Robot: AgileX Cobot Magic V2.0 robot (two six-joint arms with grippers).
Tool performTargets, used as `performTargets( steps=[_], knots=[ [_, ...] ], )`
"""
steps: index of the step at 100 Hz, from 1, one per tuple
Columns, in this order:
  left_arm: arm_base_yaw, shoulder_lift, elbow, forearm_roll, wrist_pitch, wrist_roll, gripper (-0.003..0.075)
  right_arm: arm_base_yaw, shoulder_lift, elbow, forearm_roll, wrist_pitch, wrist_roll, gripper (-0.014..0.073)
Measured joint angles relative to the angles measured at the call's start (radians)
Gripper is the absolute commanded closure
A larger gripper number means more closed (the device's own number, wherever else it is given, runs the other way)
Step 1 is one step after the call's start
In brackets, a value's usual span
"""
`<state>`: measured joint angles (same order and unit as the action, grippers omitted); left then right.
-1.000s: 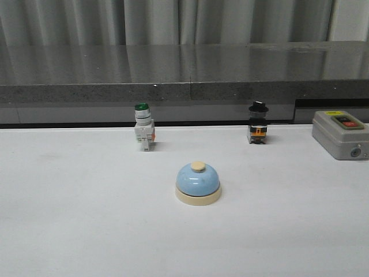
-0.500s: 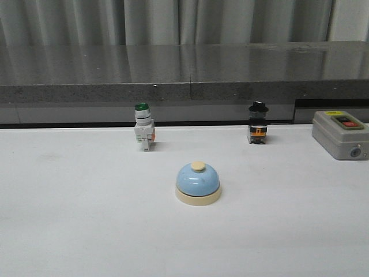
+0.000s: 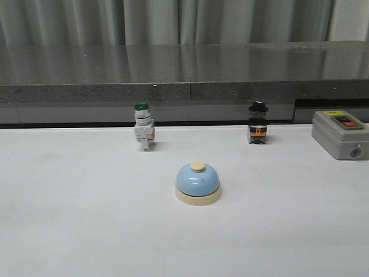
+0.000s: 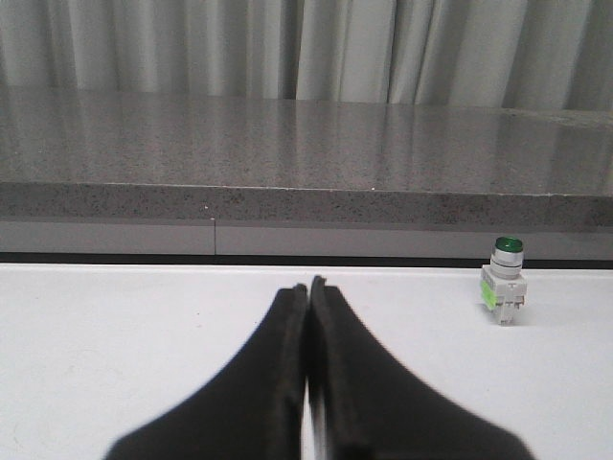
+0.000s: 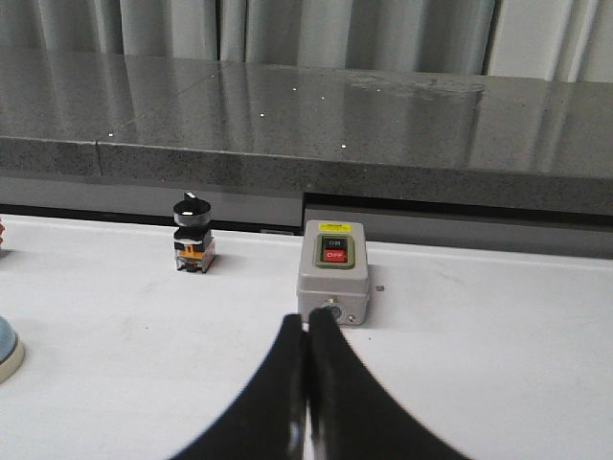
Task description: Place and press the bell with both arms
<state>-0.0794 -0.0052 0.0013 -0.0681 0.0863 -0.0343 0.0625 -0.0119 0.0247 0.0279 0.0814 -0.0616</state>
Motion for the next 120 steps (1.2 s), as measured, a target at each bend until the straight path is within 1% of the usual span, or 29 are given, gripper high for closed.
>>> performTargets(
  steps=[77,85,95,106,113,120],
  knots=[
    [0.000,0.000,0.000,-0.002,0.000,-0.002,0.0741,0.000,0.000,0.000,0.000,0.000,0.000,0.0654],
    [0.000,0.000,0.000,-0.002,0.000,-0.002,0.0741,0.000,0.000,0.001,0.000,-0.019,0.000,0.0654],
    [0.000,0.000,0.000,-0.002,0.000,-0.002,0.0741,0.000,0.000,0.001,0.045,-0.066,0.000,0.0654],
    [0.000,0.000,0.000,-0.002,0.000,-0.002,0.0741,0.000,0.000,-0.019,0.108,-0.076,0.000,0.0654],
    [0.000,0.000,0.000,-0.002,0.000,-0.002,0.0741,0.000,0.000,-0.060,0.130,-0.049,0.002,0.0654],
    [0.000,0.000,0.000,-0.002,0.000,-0.002,0.0741,0.000,0.022,-0.126,0.136,0.013,0.002,0.0654]
  ],
)
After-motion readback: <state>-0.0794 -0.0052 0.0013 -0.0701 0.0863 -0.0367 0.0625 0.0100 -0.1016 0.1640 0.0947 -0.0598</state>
